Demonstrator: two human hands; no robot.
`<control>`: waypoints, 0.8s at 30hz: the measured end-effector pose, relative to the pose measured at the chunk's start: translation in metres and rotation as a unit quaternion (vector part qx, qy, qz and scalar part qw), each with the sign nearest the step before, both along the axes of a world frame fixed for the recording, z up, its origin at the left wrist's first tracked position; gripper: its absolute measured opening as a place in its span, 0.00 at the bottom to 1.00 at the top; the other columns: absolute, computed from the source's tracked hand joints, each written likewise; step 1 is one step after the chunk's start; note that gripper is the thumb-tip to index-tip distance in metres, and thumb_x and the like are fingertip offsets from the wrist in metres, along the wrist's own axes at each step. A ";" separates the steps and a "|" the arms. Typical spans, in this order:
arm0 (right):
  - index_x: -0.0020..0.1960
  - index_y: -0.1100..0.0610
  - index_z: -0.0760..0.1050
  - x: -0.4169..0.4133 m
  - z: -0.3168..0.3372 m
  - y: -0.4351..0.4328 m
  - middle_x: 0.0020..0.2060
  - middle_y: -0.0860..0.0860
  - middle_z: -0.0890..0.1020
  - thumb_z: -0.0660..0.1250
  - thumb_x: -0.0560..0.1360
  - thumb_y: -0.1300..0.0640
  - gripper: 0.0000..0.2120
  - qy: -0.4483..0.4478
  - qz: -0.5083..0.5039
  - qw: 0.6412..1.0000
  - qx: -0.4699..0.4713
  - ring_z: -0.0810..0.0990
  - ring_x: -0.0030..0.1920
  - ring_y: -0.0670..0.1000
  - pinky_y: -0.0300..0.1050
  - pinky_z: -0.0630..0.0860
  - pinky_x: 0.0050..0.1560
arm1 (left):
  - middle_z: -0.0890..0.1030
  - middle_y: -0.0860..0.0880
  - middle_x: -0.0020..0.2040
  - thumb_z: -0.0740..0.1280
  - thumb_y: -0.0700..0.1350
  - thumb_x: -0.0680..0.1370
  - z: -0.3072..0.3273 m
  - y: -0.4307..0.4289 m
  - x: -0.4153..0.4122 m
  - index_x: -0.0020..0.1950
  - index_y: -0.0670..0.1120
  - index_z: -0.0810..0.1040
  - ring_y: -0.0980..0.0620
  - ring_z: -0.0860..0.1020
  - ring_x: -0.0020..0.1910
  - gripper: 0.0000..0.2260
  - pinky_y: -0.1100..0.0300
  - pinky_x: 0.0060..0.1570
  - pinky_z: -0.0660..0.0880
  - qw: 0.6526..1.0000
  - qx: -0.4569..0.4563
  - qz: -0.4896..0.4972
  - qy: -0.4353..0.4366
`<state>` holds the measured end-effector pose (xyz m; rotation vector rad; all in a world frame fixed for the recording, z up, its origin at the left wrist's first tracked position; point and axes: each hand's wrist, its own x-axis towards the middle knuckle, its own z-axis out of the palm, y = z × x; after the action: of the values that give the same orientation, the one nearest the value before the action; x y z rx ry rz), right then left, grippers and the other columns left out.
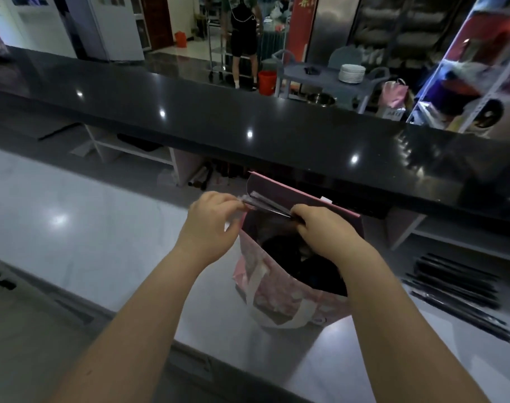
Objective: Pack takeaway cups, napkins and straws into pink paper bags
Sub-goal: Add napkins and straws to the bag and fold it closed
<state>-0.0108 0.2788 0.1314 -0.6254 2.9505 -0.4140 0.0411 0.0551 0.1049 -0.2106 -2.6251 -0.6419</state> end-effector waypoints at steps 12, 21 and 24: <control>0.64 0.49 0.71 -0.005 0.000 0.016 0.59 0.52 0.77 0.64 0.78 0.53 0.15 0.007 -0.134 0.987 0.084 0.76 0.56 0.57 0.52 0.74 0.52 | 0.83 0.49 0.51 0.69 0.40 0.72 0.009 0.011 -0.056 0.54 0.45 0.83 0.48 0.76 0.54 0.12 0.53 0.57 0.72 0.970 -0.089 -0.226 0.014; 0.68 0.48 0.69 0.021 -0.003 0.015 0.63 0.51 0.74 0.70 0.75 0.52 0.23 0.020 -0.194 0.979 0.058 0.71 0.63 0.55 0.53 0.72 0.59 | 0.82 0.57 0.48 0.60 0.67 0.74 0.008 0.007 -0.068 0.55 0.54 0.82 0.55 0.76 0.49 0.23 0.58 0.50 0.73 0.938 -0.120 -0.320 -0.057; 0.68 0.47 0.69 0.037 -0.004 0.015 0.64 0.50 0.75 0.70 0.74 0.50 0.24 0.022 -0.204 0.977 0.053 0.71 0.63 0.55 0.51 0.70 0.60 | 0.78 0.62 0.43 0.54 0.79 0.64 0.011 0.011 -0.071 0.57 0.58 0.80 0.56 0.72 0.46 0.34 0.61 0.43 0.71 0.907 -0.214 -0.342 -0.116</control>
<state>0.0257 0.2940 0.1276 -0.0109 3.1109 -0.2701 -0.0301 0.0658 0.1160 -1.3027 -2.8698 -0.2835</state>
